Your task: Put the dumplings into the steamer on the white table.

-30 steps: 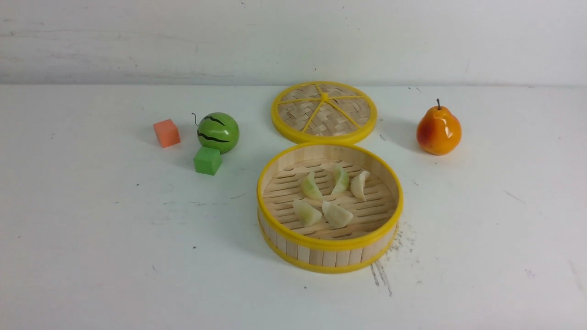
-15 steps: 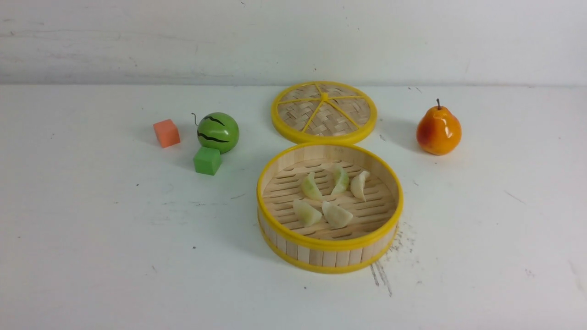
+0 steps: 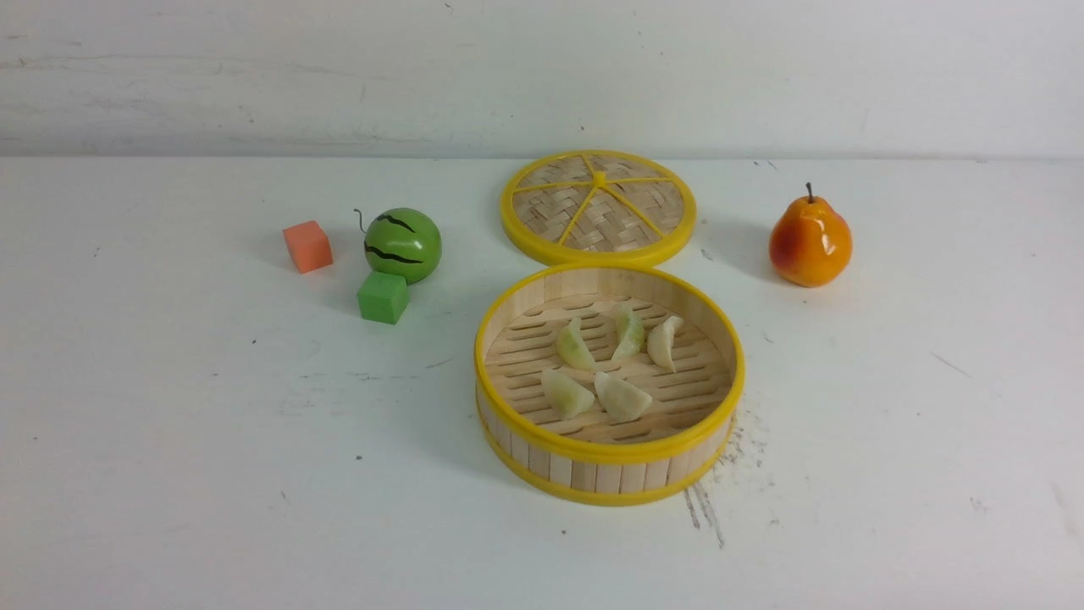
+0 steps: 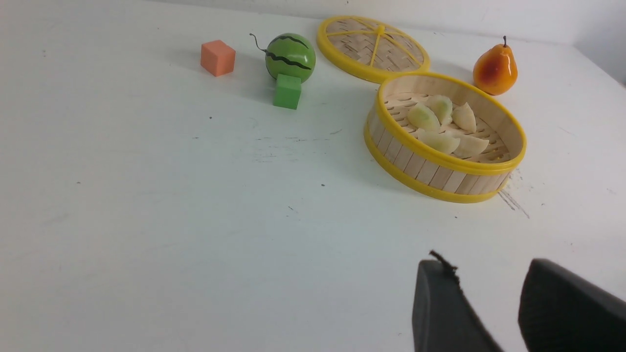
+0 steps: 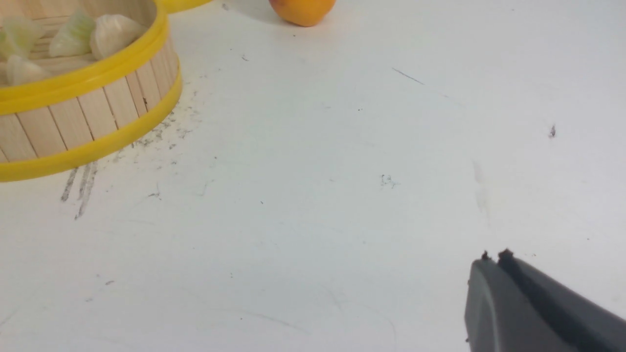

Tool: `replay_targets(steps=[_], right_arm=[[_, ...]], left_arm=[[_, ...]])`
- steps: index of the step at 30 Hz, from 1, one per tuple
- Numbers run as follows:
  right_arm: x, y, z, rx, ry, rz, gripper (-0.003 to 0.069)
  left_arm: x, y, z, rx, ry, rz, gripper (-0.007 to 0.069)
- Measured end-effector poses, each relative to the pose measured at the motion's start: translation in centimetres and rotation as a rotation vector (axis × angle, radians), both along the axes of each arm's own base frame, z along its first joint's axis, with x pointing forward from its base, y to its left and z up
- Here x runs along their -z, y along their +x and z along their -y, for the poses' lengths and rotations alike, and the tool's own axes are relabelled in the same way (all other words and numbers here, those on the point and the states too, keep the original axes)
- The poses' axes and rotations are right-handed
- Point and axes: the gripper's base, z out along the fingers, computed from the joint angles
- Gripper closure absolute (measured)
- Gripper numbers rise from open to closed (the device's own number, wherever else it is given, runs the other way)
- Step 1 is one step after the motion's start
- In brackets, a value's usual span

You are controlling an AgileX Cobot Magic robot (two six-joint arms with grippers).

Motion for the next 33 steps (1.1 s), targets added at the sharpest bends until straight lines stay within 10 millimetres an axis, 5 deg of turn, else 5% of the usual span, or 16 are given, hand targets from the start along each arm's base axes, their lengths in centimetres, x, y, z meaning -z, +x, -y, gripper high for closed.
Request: replay_targets(steps=[11,14,18,25,33], right_arm=[[0.0,0.0,0.0,0.000,0.000,0.000,0.0662],[0.0,0.0,0.0,0.000,0.000,0.000,0.0659],[0.0,0.0,0.0,0.000,0.000,0.000,0.0655],[0.0,0.0,0.0,0.000,0.000,0.000,0.0650],[0.0,0.0,0.0,0.000,0.000,0.000,0.0639]], left_arm=[[0.0,0.2,0.1,0.001,-0.010,0.012,0.0388],[0.7,1.8,1.6,0.011,-0.047,0.100,0.0463],[3.4,4.5,4.0,-0.016,-0.015,0.212,0.0636],[8.7,7.4,5.8,-0.118,0.057,0.279,0.0638],[12.8,8.8,5.3,-0.343,-0.020,0.224,0.0638]])
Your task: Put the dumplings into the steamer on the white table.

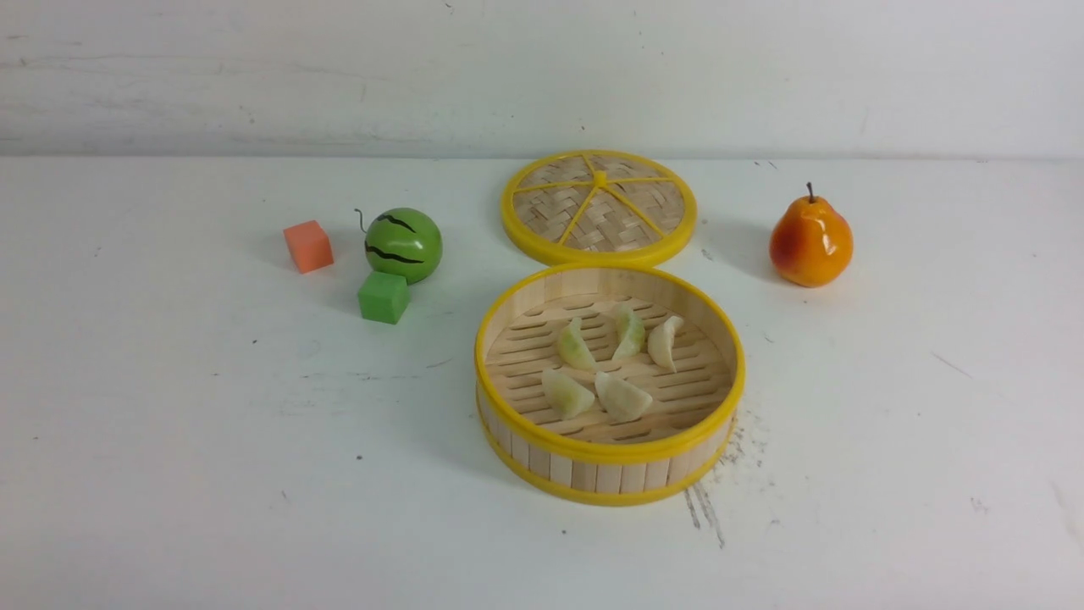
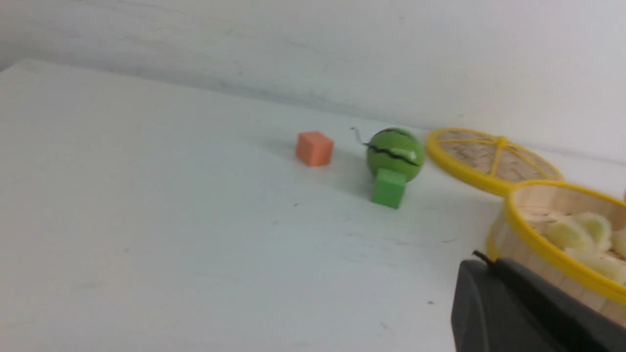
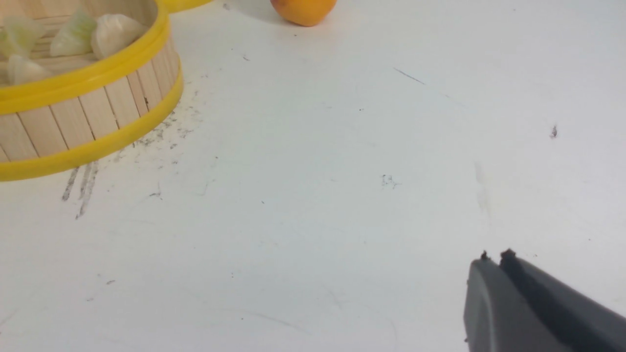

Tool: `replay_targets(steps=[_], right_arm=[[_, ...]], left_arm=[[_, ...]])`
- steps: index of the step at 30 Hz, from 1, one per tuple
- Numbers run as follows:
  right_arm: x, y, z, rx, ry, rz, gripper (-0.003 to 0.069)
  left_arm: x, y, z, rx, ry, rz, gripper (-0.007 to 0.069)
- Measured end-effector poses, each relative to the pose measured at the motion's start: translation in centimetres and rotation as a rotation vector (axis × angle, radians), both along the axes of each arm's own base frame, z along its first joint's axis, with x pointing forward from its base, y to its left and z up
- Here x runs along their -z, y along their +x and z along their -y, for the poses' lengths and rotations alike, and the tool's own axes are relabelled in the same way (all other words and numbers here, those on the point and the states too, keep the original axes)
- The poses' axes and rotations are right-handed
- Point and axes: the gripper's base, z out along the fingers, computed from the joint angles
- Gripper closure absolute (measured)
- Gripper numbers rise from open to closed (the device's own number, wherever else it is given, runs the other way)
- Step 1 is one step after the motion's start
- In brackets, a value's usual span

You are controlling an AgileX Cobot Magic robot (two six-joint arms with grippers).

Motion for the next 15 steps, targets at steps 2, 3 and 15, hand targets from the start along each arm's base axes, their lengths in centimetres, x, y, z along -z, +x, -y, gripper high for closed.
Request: replay_targets(steps=[2,3,15], right_arm=[[0.0,0.0,0.0,0.000,0.000,0.000,0.0637],[0.0,0.0,0.0,0.000,0.000,0.000,0.0636],[0.0,0.0,0.0,0.000,-0.001,-0.001,0.0617]], left_arm=[[1.1,0.2,-0.2,-0.042,-0.002,-0.033,0.0638],[1.7,0.2,-0.3,-0.060,-0.003,-0.052,0.0638],[4.1,0.0,-0.6,-0.112,0.033,-0.237,0.0638]])
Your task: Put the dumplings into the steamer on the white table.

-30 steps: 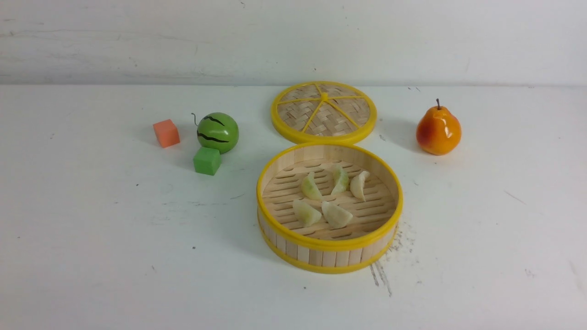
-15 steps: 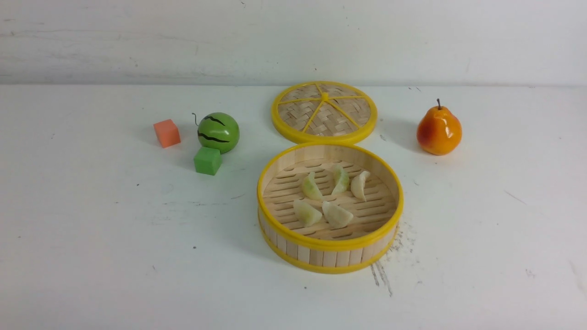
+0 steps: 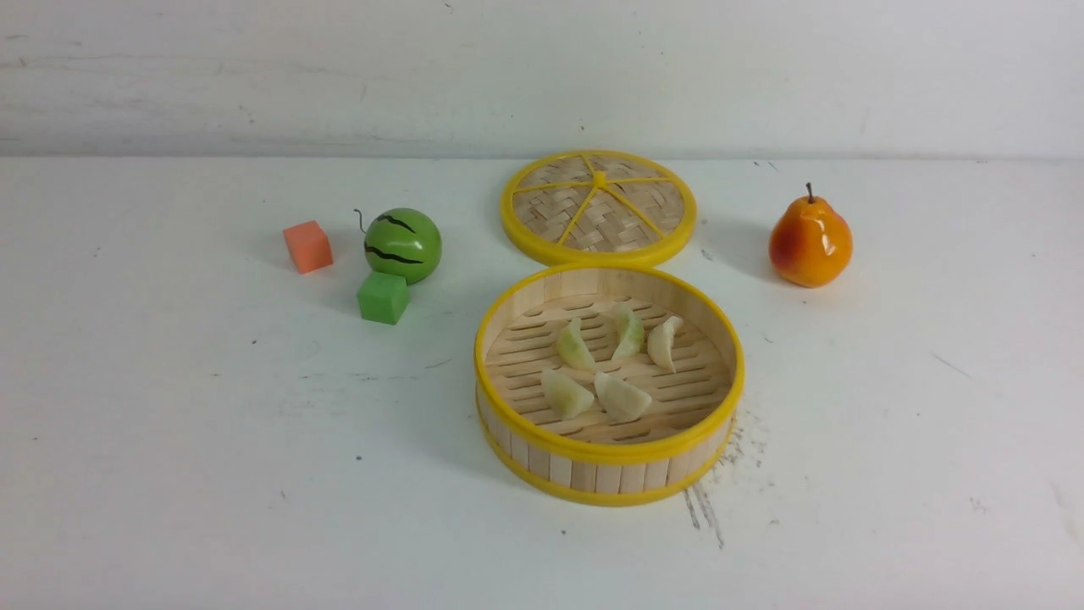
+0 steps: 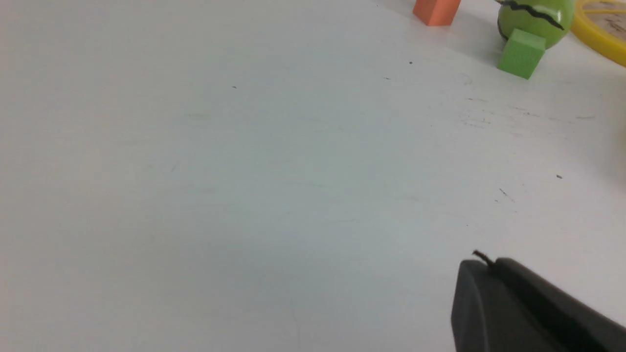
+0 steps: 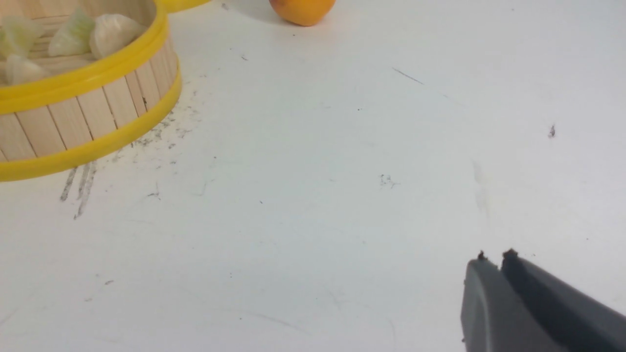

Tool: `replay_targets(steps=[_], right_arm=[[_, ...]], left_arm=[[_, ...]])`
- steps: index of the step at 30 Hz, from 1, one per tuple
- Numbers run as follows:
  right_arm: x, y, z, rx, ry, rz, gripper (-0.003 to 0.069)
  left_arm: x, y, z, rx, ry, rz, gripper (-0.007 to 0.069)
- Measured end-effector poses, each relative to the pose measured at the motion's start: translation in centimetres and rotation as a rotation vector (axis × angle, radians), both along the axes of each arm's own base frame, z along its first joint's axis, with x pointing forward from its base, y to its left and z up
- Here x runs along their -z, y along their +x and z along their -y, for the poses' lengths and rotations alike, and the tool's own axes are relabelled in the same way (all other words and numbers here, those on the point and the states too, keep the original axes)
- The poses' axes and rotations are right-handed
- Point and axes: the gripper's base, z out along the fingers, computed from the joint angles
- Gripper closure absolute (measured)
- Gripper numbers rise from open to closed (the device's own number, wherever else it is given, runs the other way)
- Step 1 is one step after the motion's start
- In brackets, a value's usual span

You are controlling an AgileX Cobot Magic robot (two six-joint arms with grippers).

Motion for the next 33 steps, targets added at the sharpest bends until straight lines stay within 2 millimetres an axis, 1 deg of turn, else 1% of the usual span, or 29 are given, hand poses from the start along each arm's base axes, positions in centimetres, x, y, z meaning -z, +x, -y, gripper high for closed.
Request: replay_targets(steps=[17,33], right_arm=[[0.00,0.00,0.00,0.000,0.000,0.000,0.0598],[0.00,0.00,0.00,0.000,0.000,0.000,0.0578]], left_arm=[[0.04,-0.01,0.00,0.005,0.017,-0.005,0.0638],[0.07,-0.01,0.00,-0.002,-0.005,-0.005,0.0638]])
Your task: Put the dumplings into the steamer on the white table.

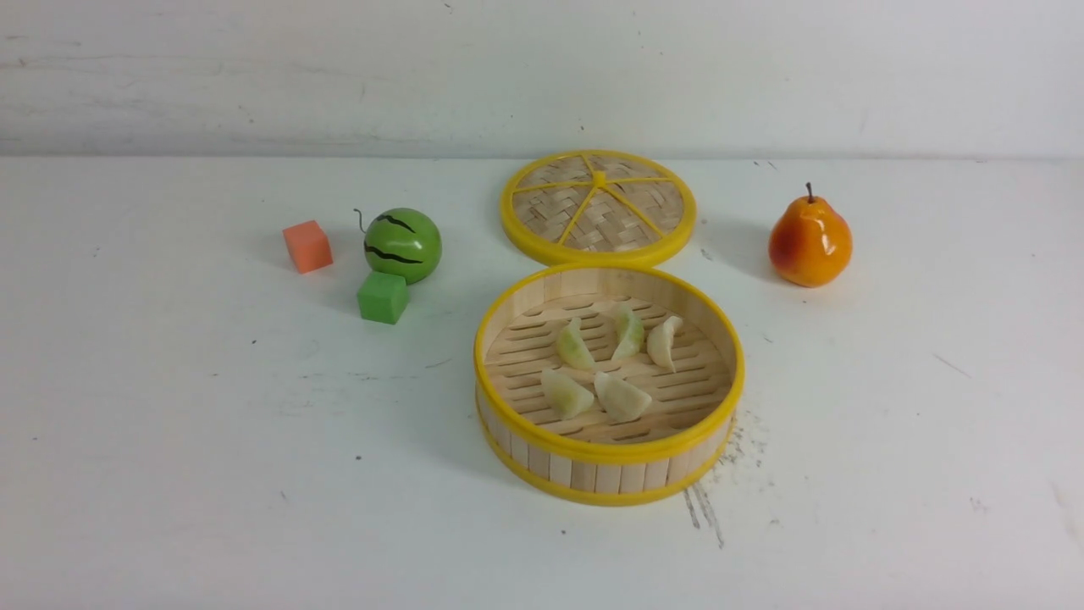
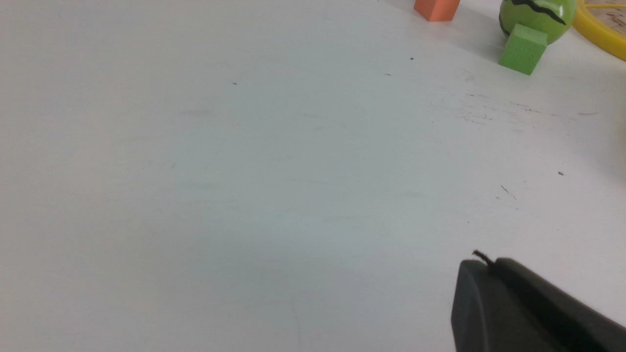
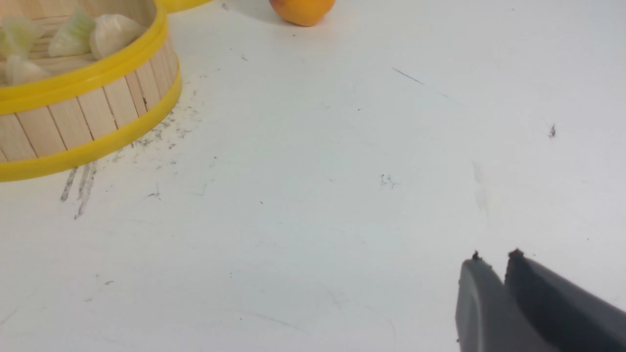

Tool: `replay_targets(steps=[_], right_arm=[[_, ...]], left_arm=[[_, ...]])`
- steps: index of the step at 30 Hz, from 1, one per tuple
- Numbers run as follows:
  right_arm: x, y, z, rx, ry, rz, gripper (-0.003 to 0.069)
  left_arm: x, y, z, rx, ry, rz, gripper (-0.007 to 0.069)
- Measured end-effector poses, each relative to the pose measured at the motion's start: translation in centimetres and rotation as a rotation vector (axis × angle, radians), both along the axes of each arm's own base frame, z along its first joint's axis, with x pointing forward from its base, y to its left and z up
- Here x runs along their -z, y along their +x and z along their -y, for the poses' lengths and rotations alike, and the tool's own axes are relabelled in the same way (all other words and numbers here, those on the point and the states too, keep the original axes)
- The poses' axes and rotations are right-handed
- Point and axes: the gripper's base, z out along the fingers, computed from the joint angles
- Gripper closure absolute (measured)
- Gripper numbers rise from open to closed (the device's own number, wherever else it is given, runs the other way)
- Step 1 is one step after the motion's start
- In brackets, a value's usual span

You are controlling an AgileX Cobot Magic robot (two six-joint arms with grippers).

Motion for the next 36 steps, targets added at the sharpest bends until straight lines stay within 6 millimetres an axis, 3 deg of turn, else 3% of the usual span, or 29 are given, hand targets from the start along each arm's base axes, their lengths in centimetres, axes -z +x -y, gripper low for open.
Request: replay_targets(steps=[36], right_arm=[[0.00,0.00,0.00,0.000,-0.001,0.000,0.0533]], left_arm=[[-0.01,0.00,0.00,0.000,-0.001,0.001,0.0628]])
